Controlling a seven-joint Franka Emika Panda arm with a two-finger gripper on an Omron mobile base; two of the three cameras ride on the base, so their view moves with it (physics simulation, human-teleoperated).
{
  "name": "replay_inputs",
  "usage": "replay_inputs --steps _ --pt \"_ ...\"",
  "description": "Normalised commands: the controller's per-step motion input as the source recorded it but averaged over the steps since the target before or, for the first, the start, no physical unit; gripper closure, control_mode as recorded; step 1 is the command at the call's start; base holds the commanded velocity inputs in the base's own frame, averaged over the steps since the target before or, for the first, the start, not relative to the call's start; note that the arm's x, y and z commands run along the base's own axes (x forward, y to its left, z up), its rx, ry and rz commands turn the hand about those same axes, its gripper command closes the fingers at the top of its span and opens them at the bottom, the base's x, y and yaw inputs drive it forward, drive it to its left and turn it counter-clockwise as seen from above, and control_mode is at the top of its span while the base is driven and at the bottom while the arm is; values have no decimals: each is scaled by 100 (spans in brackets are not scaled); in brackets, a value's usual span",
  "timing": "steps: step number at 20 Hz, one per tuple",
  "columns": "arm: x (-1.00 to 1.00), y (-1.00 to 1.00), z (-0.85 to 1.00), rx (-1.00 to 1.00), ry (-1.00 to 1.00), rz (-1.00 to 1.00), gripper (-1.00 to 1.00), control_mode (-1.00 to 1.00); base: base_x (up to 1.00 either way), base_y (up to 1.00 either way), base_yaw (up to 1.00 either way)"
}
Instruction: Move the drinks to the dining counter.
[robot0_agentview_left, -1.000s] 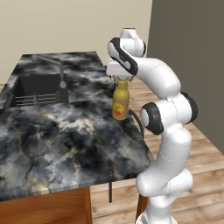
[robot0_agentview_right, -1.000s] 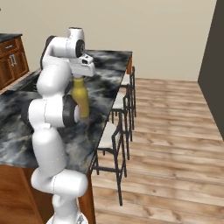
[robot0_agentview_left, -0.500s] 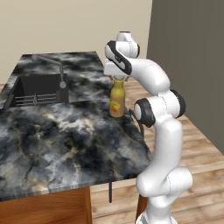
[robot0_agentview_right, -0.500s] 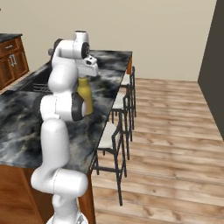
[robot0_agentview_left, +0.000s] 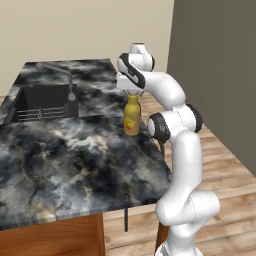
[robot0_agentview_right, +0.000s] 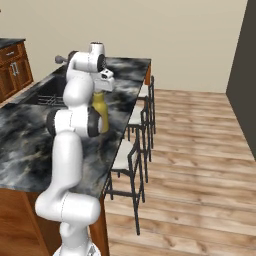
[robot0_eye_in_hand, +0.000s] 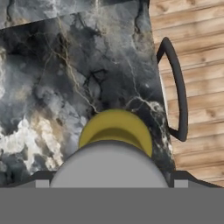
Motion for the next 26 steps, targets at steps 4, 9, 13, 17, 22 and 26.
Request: replay_inputs --steps 4,9,13,17,22,26 --pt "27 1 -28 0 0 -1 100 -100 0 0 0" --pt "14 0 -14 0 0 0 100 -100 0 0 0" --pt "11 0 -25 0 0 0 100 -100 0 0 0" --pt "1 0 -23 0 0 0 100 -100 0 0 0" --pt "0 0 -28 0 0 0 100 -100 0 0 0" --pt "0 0 -25 0 0 0 100 -100 0 0 0"
